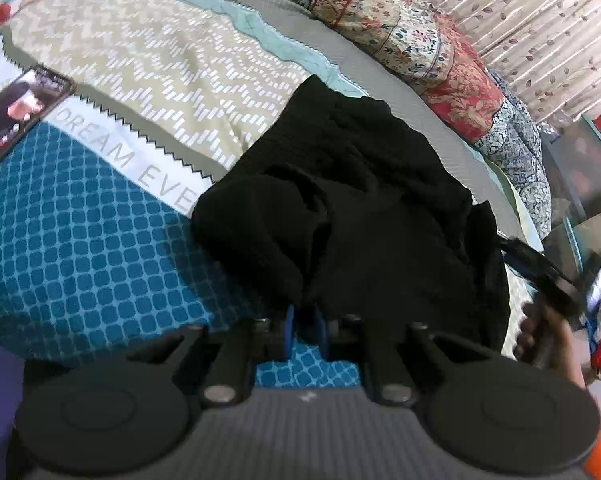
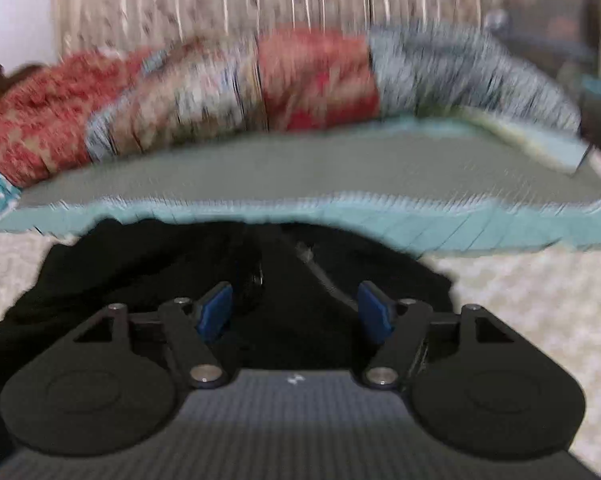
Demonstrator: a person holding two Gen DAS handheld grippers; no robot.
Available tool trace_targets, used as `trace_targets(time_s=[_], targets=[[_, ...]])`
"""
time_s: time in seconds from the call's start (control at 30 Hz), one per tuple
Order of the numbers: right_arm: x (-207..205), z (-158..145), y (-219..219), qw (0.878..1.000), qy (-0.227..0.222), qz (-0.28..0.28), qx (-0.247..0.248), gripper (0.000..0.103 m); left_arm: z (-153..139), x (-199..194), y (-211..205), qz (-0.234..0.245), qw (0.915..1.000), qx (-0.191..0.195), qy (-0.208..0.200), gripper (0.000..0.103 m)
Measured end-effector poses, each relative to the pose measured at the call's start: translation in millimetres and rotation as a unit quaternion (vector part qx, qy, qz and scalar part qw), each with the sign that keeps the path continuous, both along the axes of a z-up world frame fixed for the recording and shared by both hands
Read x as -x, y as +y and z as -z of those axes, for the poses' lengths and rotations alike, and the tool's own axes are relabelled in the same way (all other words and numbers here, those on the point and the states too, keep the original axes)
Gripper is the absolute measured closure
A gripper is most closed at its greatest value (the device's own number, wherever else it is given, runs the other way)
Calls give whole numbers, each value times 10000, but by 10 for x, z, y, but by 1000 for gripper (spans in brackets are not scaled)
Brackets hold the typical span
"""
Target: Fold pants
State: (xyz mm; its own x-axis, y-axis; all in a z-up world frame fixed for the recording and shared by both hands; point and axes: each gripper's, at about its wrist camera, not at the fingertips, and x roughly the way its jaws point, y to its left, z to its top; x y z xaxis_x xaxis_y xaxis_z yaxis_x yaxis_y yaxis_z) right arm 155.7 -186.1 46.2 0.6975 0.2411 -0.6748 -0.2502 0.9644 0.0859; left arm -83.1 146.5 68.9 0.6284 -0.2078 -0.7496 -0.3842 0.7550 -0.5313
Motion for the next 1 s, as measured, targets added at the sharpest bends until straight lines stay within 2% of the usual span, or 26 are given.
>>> trace_targets(time_s=[0.03, 0.07, 0.13, 0.2, 0.3, 0.4, 0.47, 0.53, 0.63, 0.73, 0.77, 0.83, 0.87, 0.9, 0.97, 1.0], targets=[[-74, 10, -11, 9998, 116, 163, 98, 89, -41, -11, -1, -10, 10000, -83, -35, 92], [-133, -60, -95, 9991, 81, 419, 19, 96, -86, -30, 20, -37, 9998, -156, -86, 93], [-123, -379, -395, 9952, -336, 758, -526, 96, -216, -97, 107, -107, 9993, -245, -244, 93], [-67, -824, -771, 9848, -890, 1186, -900, 96, -407, -186, 247, -237, 9980, -293, -504, 93], [88, -1376, -1440, 9597, -1492, 1765, -1599, 96, -759, -273, 491, -588, 9926, -302, -1019, 93], [357, -1566, -1972, 9351, -1800, 2160, -2156, 96, -968, -229, 679, -814, 9856, -46, -1480, 93], [611, -1491, -2214, 9277, -1784, 2295, -2343, 96, -949, -176, 712, -720, 9859, 117, -1509, 93], [849, -1269, -2348, 9244, -1648, 2469, -2394, 96, -831, -144, 661, -589, 9902, 71, -1262, 93], [1170, -810, -2455, 9193, -1239, 2838, -2430, 96, -535, -32, 563, -328, 9966, -30, -758, 93], [1484, -339, -2610, 9035, -672, 3437, -2470, 96, -157, 86, 430, -142, 9998, -30, -141, 93], [1573, -205, -2649, 8990, -480, 3623, -2412, 96, -1, 108, 369, -67, 9999, -19, 143, 94], [1639, -43, -2643, 8983, -58, 3933, -1960, 93, 205, 140, 253, 40, 9972, -373, 646, 94], [1693, -7, -2635, 8955, 20, 4088, -1757, 87, 272, 157, 211, 59, 9946, -561, 867, 94], [1740, -34, -2646, 8902, -11, 4250, -1644, 69, 296, 199, 212, 62, 9944, -564, 894, 94], [1827, -155, -2639, 8683, -351, 4729, -1455, 44, 217, 326, 302, -17, 9976, -335, 611, 91], [1868, -217, -2626, 8618, -538, 4856, -1362, 44, 130, 406, 373, -102, 9989, -277, 352, 91]])
